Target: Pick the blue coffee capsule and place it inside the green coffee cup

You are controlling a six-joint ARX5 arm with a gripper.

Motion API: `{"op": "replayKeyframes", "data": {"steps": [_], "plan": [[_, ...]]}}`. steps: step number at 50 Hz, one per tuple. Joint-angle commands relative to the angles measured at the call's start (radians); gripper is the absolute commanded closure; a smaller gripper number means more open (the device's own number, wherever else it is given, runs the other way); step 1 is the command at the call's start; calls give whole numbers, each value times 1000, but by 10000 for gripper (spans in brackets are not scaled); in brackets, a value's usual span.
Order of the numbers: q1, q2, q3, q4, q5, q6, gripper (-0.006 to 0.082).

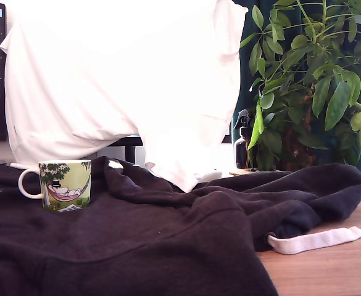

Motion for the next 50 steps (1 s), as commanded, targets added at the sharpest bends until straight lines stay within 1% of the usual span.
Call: {"op": "replayKeyframes", "data": {"steps": [1, 17, 37, 43, 50], "plan": [[-11, 35, -32, 37, 8, -2, 85], [-61, 274, -32, 214, 6, 18, 85], [-67, 663, -32, 441, -17, 35, 86], [-67, 768, -16, 469, -19, 50, 86], [-67, 887, 34, 471, -18, 70, 86]]}}
